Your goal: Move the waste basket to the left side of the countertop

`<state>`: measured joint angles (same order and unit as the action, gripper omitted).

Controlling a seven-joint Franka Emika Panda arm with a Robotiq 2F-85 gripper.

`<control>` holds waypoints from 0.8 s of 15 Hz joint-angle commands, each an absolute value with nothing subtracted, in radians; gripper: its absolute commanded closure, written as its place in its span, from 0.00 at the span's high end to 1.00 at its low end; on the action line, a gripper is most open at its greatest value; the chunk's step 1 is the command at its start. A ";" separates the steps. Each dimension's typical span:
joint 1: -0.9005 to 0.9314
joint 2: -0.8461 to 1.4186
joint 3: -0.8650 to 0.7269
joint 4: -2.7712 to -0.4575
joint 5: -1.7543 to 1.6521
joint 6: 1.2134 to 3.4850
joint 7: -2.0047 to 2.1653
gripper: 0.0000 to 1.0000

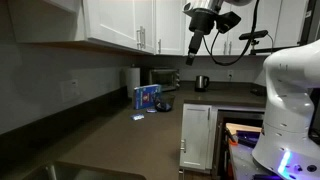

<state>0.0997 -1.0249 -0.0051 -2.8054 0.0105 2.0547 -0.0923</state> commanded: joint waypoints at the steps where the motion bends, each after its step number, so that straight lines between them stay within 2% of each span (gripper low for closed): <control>1: 0.096 -1.022 -0.002 -2.816 0.014 2.047 -0.095 1.00; 6: 0.096 -1.015 -0.002 -2.835 0.014 2.047 -0.095 1.00; 12: 0.007 -0.804 -0.002 -2.782 -0.078 2.342 -0.085 1.00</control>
